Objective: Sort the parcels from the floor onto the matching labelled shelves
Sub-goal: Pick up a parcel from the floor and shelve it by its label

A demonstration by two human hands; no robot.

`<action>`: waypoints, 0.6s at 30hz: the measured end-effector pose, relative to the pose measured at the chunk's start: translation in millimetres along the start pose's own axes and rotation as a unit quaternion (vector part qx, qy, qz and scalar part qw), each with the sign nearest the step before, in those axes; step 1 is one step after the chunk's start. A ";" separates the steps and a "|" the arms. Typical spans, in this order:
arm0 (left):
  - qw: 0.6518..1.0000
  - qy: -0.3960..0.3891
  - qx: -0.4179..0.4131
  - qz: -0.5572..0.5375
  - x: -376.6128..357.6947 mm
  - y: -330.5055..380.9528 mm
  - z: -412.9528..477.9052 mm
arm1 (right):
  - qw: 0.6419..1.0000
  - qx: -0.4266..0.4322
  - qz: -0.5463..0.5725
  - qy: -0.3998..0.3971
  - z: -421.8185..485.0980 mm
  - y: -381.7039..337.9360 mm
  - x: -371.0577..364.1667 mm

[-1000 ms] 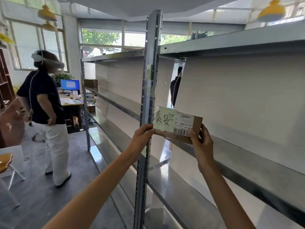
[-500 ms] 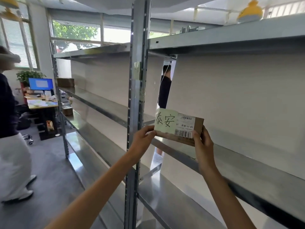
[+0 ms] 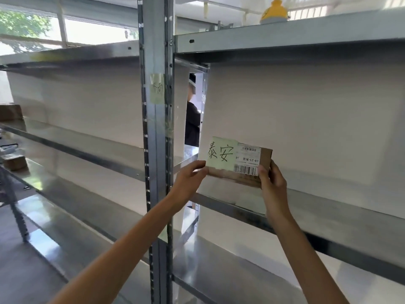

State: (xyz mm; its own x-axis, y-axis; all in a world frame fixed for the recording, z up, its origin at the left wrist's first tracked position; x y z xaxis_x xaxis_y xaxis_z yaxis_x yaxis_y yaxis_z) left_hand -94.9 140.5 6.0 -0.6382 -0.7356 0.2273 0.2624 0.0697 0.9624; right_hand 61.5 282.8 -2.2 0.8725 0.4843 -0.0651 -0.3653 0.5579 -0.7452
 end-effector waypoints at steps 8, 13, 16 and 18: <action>1.000 -0.024 -0.008 -0.001 -1.0 -3.0 -7.4 | 0.999 0.002 -0.036 0.016 -13.4 -13.0 4.5; 0.999 -0.023 -0.005 -0.026 0.7 0.0 -24.0 | 0.999 0.002 -0.040 0.016 -25.3 -26.0 8.1; 1.000 -0.017 -0.007 -0.023 0.8 2.0 -37.6 | 0.999 -0.002 -0.039 0.020 -34.4 -35.4 12.6; 1.000 -0.018 -0.009 -0.022 0.8 3.2 -46.2 | 0.999 -0.006 -0.038 0.022 -40.7 -40.6 15.4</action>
State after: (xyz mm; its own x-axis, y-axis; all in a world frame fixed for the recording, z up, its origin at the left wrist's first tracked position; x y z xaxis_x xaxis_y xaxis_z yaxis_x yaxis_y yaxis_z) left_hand -61.2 109.0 2.4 -0.6754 -0.7127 0.1894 0.2456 0.0248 0.9690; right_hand 103.0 240.2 0.0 0.9108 0.4113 -0.0368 -0.2941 0.5834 -0.7571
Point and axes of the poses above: each hand's wrist, its own z-axis towards the middle knuckle, its own x-axis out of the back of the hand, y = z × x, the point moved 4 cm from there along z, towards the middle knuckle, and after that the axes turned 13 degrees about x, right-handed, at the moved point
